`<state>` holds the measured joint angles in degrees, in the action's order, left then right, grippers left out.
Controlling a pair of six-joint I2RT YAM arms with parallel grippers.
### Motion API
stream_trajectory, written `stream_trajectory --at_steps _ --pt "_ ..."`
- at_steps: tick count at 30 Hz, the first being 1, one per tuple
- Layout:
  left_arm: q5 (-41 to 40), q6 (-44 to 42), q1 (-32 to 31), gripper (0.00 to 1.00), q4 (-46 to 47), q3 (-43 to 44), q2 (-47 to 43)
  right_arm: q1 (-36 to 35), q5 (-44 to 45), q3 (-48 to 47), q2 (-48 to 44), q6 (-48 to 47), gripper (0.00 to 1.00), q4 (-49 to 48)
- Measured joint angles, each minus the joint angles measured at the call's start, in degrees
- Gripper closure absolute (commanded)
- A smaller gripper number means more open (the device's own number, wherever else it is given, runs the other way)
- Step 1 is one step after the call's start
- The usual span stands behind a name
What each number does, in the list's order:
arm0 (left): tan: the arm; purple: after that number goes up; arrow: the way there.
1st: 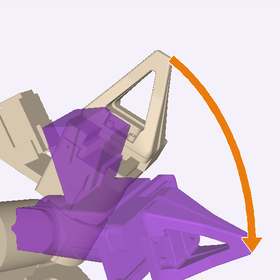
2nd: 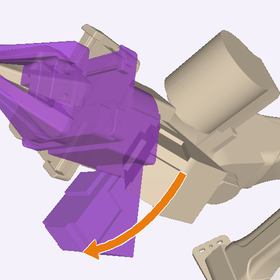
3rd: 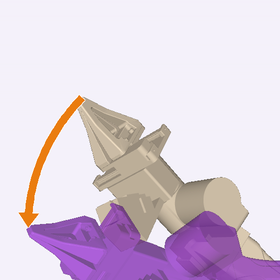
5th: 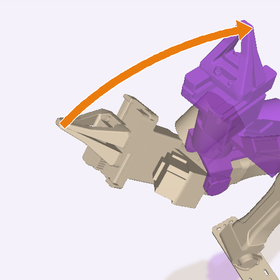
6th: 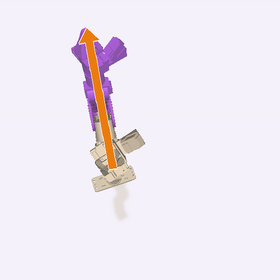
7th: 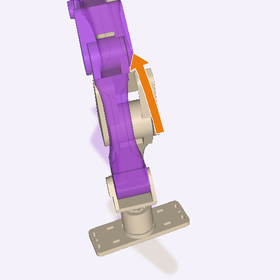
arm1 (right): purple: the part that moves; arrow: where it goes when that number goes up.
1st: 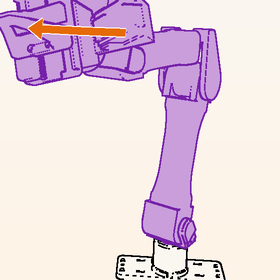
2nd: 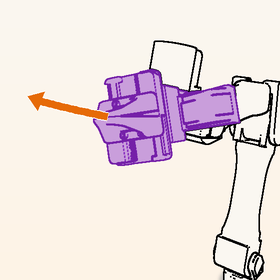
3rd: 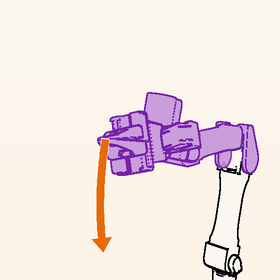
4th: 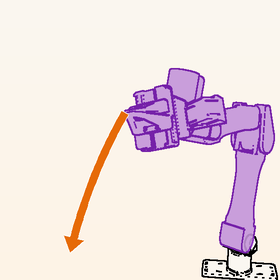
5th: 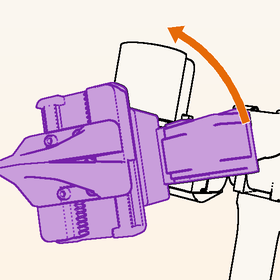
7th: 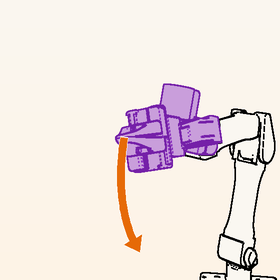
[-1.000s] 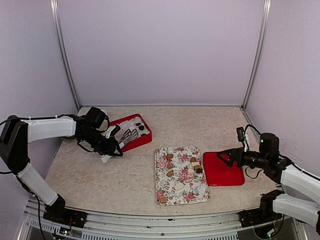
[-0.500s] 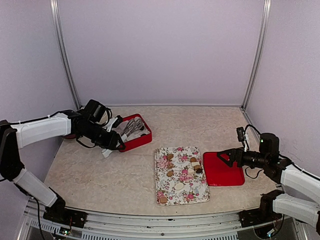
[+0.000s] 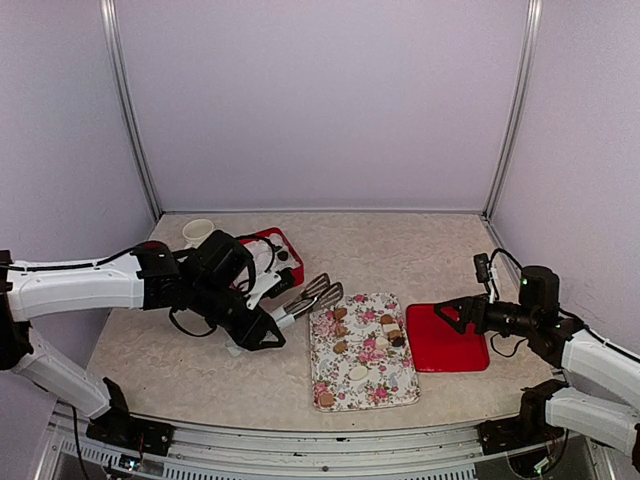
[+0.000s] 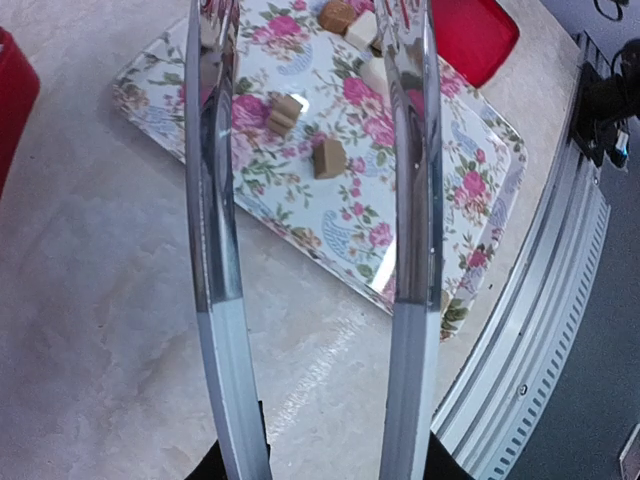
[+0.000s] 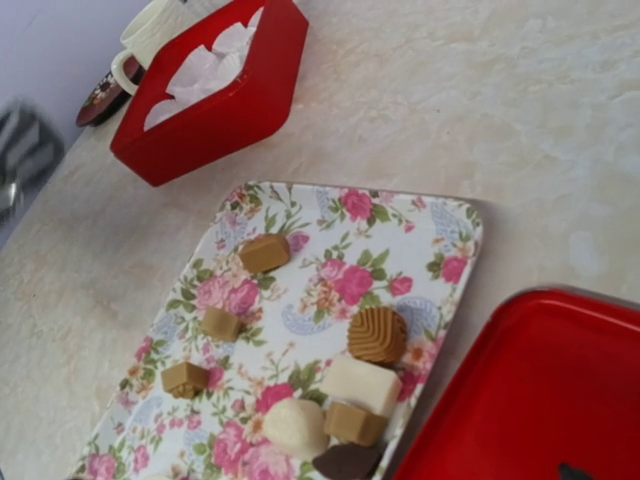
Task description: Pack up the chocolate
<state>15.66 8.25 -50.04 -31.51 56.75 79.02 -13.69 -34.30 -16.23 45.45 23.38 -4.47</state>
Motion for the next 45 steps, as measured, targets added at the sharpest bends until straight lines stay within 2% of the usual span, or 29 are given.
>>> stream_trajectory --at_steps 9,16,37,45 --pt "-4.1 0.0 -14.2 0.59 1.2 -0.7 6.4 0.0 0.0 0.0 -1.7 0.0 0.00 0.7" --pt "-6.1 0.3 -20.6 0.59 1.2 -1.0 11.8 0.0 0.0 0.0 -2.7 0.0 0.00 1.4" --pt "-14.2 -0.2 -22.1 0.59 0.5 0.7 17.4 0.0 0.0 0.0 -3.4 0.0 0.00 1.6" --pt "-14.6 -1.5 -22.1 0.68 0.3 1.0 19.4 0.0 0.0 0.0 -3.4 0.0 0.00 1.6"
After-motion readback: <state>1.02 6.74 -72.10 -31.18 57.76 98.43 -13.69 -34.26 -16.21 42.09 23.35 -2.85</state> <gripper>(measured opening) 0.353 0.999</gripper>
